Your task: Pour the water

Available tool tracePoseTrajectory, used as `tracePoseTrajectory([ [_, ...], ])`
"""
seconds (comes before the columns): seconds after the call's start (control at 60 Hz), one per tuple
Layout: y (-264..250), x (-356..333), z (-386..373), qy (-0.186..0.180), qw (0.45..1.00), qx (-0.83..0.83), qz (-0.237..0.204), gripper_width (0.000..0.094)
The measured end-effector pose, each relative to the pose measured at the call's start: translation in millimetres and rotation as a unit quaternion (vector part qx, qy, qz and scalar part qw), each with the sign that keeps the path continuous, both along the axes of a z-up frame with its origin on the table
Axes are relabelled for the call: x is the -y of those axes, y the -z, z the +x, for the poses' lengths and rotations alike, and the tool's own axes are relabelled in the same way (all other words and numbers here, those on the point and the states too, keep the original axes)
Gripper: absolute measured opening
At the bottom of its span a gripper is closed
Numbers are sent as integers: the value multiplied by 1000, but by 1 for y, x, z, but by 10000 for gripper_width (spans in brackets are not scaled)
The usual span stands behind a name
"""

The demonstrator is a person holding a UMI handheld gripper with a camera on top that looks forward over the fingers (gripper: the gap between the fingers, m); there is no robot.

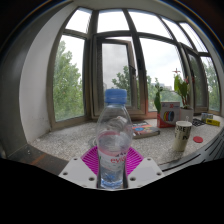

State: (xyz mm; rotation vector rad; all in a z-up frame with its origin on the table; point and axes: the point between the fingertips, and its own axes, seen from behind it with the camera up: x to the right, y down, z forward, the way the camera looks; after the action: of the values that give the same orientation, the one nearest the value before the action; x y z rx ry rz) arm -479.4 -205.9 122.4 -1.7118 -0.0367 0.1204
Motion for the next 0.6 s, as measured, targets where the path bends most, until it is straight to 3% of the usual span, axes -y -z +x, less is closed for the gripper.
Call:
tracePoseTrajectory([
  [0.167,-105,-10,0,-57,985,-153,58,294],
  [0.283,-185,-22,20,-107,932,-335,92,294],
  [0.383,-237,-33,52,-142,846,-504,101,293],
  [0.483,-255,-60,95,-172,728,-658,91,291],
  [0.6,-246,-89,141,-160,599,-781,76,292],
])
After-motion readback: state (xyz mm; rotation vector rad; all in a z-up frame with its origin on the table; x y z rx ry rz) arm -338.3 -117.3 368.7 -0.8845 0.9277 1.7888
